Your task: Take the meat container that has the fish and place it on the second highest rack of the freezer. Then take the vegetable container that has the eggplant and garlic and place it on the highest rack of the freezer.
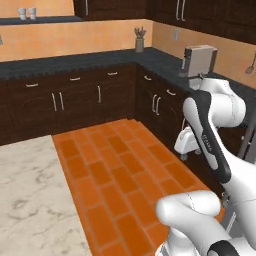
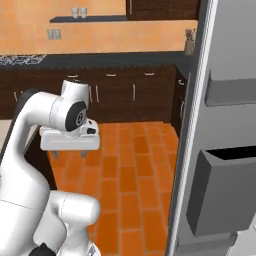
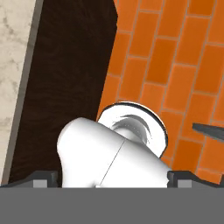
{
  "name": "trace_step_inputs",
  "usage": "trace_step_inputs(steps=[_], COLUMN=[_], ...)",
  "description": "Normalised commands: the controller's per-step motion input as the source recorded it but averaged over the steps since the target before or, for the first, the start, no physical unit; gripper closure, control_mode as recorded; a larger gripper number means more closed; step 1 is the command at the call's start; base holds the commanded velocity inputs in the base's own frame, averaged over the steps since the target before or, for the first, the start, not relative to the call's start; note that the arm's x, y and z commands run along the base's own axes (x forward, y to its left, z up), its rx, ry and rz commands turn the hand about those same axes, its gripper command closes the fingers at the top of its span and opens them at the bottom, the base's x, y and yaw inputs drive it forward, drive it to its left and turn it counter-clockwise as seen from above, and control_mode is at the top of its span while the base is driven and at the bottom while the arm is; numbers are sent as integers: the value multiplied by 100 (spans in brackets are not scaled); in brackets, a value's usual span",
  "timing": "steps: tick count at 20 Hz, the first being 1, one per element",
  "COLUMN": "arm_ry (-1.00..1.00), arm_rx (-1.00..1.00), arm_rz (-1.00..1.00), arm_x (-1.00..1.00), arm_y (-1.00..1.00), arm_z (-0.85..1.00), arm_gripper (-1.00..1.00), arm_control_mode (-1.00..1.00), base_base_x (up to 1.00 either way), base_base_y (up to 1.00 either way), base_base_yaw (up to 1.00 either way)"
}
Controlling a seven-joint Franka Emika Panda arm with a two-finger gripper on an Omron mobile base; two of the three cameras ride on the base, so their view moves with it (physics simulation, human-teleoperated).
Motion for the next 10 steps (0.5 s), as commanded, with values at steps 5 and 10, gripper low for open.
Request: trace_step_inputs(steps=[5,10], arm_ry=[0,0], arm_rx=[0,0], arm_rz=[0,0], arm_x=[0,0], arm_y=[0,0], arm_z=[0,0], arm_gripper=[-100,-100], arm_control_mode=[100,100], base_base_x=[84,100], base_base_y=[47,30], base_base_yaw=[4,0])
